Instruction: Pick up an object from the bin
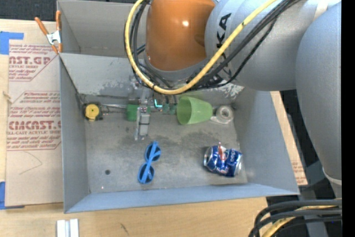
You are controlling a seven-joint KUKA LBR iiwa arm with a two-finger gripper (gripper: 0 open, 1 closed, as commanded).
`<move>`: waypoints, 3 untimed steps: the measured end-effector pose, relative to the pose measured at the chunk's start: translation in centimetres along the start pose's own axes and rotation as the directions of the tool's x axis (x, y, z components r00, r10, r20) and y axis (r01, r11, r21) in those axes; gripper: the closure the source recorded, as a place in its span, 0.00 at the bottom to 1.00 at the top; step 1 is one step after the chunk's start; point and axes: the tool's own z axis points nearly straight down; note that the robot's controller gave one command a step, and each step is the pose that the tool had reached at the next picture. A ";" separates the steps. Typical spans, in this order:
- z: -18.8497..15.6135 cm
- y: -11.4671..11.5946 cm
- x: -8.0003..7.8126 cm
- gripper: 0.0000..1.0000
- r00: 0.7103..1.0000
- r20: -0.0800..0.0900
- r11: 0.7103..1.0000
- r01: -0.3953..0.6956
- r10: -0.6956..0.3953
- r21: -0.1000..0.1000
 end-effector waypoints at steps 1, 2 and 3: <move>15.3 -6.7 3.2 0.00 1.000 -0.002 1.000 0.005 -0.005 0.002; 15.7 -7.1 7.1 0.00 0.950 0.008 0.950 0.312 -0.312 0.001; 15.7 -7.1 7.1 1.00 0.951 0.006 0.951 0.310 -0.310 0.001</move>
Offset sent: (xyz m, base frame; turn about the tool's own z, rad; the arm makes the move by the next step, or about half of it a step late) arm -0.0300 -0.0661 -0.1481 -0.0066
